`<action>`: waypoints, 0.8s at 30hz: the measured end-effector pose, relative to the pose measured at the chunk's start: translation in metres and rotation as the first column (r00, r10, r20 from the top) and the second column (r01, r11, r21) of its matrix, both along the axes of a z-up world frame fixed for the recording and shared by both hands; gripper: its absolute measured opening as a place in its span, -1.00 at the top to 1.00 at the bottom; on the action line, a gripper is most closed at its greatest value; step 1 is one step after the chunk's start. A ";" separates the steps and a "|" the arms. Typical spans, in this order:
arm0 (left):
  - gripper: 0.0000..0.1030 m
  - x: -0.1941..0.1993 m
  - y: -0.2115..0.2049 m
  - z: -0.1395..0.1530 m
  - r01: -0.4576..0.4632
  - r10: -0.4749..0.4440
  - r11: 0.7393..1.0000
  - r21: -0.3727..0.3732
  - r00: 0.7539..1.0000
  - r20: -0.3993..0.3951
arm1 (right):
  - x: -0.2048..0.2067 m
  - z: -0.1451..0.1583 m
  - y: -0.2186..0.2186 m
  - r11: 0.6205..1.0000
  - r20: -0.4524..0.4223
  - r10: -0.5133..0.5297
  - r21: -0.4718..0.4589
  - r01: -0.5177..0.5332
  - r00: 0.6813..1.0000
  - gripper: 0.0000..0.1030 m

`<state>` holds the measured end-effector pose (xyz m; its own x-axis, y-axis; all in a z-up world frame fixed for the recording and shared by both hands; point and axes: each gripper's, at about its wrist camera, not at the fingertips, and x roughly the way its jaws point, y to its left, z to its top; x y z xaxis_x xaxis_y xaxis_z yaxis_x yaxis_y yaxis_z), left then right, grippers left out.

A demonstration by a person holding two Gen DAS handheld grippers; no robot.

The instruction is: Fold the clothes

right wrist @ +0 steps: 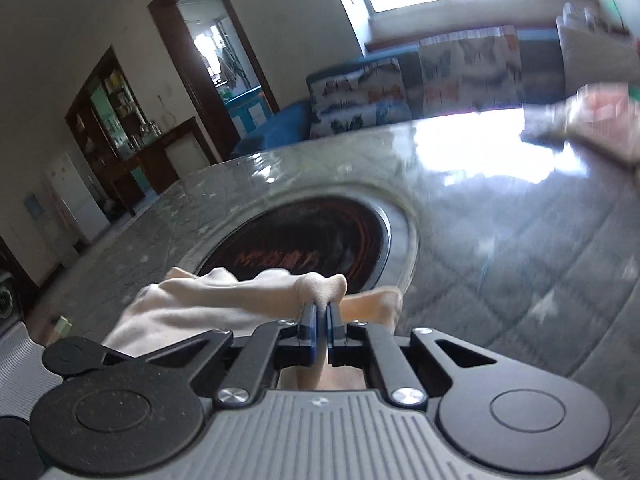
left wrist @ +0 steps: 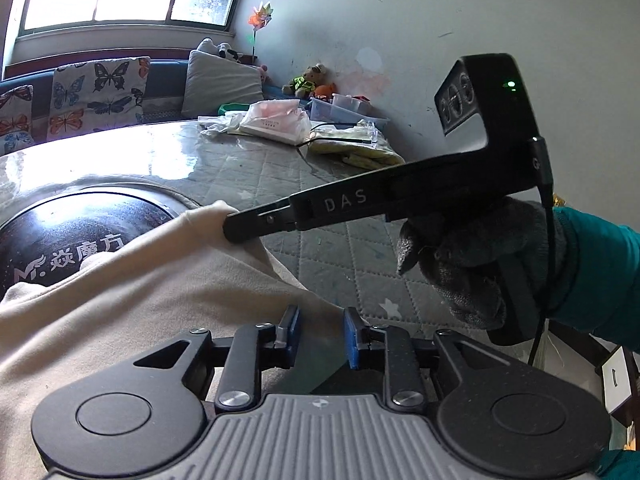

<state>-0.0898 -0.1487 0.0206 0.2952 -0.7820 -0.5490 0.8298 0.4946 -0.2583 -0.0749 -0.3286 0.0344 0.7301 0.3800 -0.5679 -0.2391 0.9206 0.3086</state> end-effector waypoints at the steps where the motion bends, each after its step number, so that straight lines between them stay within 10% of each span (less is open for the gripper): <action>1: 0.46 0.000 -0.001 -0.001 0.001 -0.001 1.000 -0.002 1.000 0.000 | 0.001 -0.001 0.002 1.000 0.001 -0.004 -0.022 0.004 1.000 0.92; 14: 0.31 0.009 0.043 0.015 -0.143 0.144 0.988 -0.062 0.990 0.002 | -0.006 0.009 0.017 0.985 0.076 -0.041 -0.167 0.053 0.996 0.78; 24: 0.31 0.073 0.114 0.004 -0.496 0.496 0.868 0.003 0.867 -0.047 | 0.012 0.003 0.056 0.991 0.062 -0.003 -0.134 0.011 0.998 0.69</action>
